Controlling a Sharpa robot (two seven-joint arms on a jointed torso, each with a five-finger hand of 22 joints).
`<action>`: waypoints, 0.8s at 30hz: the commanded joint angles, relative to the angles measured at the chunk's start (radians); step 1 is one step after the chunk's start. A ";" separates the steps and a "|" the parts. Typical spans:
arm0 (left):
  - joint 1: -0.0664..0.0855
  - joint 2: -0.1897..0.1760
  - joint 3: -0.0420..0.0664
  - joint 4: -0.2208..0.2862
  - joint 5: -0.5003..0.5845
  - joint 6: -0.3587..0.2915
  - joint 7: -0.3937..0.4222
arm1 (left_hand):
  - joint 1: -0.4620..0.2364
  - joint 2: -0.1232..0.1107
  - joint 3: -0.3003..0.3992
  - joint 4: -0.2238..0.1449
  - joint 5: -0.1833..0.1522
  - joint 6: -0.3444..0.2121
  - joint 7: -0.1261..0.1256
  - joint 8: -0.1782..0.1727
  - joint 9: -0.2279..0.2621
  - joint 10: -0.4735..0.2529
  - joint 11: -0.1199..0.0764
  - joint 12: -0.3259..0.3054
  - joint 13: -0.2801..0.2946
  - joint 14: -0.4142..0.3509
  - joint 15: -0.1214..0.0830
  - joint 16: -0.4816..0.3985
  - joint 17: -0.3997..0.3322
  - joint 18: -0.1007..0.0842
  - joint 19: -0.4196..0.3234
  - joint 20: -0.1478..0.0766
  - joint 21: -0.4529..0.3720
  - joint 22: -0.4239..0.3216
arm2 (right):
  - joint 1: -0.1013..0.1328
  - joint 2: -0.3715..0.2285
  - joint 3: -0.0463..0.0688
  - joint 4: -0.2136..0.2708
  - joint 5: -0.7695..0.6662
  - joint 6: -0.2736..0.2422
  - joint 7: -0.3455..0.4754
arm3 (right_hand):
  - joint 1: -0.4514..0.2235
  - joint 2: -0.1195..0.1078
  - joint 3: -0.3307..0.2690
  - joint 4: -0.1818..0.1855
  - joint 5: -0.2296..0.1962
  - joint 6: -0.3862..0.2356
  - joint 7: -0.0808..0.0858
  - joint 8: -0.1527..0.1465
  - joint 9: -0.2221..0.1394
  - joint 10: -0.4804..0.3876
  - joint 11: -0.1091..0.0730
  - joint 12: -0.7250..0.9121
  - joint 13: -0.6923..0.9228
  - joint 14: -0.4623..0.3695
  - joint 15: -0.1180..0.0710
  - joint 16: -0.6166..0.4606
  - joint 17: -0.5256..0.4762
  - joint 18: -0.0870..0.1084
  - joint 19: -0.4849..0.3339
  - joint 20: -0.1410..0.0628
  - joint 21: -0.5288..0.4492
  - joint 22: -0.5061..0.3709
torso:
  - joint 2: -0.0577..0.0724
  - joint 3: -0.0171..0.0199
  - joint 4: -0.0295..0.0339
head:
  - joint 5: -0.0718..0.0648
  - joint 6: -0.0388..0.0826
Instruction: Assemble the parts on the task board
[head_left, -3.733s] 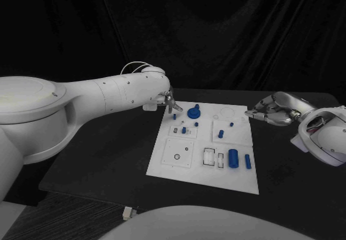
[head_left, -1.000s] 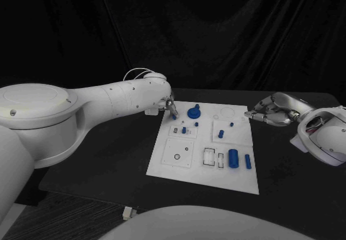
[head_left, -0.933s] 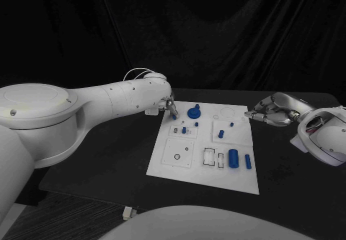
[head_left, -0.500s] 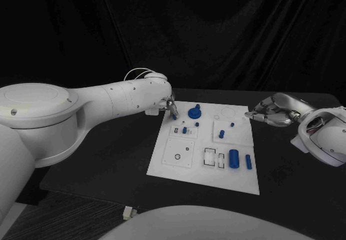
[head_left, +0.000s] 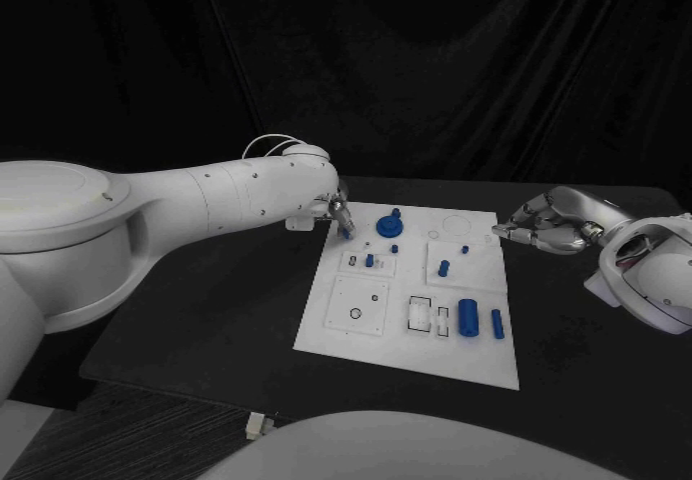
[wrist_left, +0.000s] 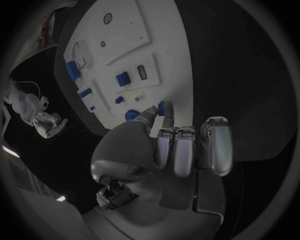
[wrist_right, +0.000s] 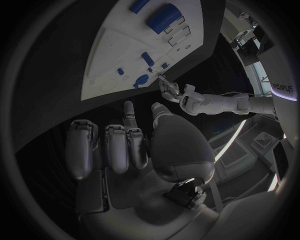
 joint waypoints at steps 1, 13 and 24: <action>0.025 -0.016 0.002 0.038 -0.001 -0.016 -0.025 | 0.005 -0.022 0.063 -0.004 0.029 0.032 -0.010 -0.008 -0.002 0.110 -0.011 0.018 0.270 0.101 -0.015 0.014 0.278 -0.033 0.000 -0.007 -0.005 0.174 | -0.002 -0.002 0.001 0.002 -0.001 0.007 -0.018 | 0.025 0.004 0.012 0.000 0.022 -0.016 -0.002 0.009 0.010 0.099 0.011 0.017 0.265 0.077 0.004 -0.014 0.123 0.009 0.033 0.005 -0.019 0.224 | -0.001 0.0001 -0.0002 | 0.001 0.000; 0.098 -0.143 0.002 0.253 0.069 -0.020 -0.062 | -0.019 -0.030 0.084 0.006 0.012 0.027 -0.007 -0.015 -0.001 0.110 -0.010 0.018 0.270 0.101 -0.016 0.014 0.278 -0.032 -0.001 -0.009 -0.011 0.172 | -0.002 0.003 0.001 0.000 -0.001 0.011 -0.023 | 0.029 0.004 0.012 0.000 0.023 -0.017 -0.002 0.009 0.010 0.099 0.010 0.017 0.265 0.076 0.003 -0.017 0.119 0.010 0.032 0.005 -0.022 0.223 | -0.001 0.0012 0.0001 | 0.015 0.000; 0.057 -0.193 0.001 0.337 0.078 -0.041 -0.073 | -0.038 -0.032 0.094 0.019 -0.002 0.023 -0.004 -0.018 0.001 0.110 -0.007 0.018 0.270 0.101 -0.014 0.014 0.278 -0.031 -0.003 -0.008 -0.017 0.170 | -0.004 0.001 0.001 0.003 -0.001 0.010 -0.023 | 0.035 0.004 0.012 -0.001 0.027 -0.022 -0.002 0.007 0.009 0.099 0.010 0.017 0.265 0.076 0.003 -0.017 0.118 0.010 0.032 0.005 -0.022 0.223 | -0.002 0.0026 0.0013 | 0.012 0.000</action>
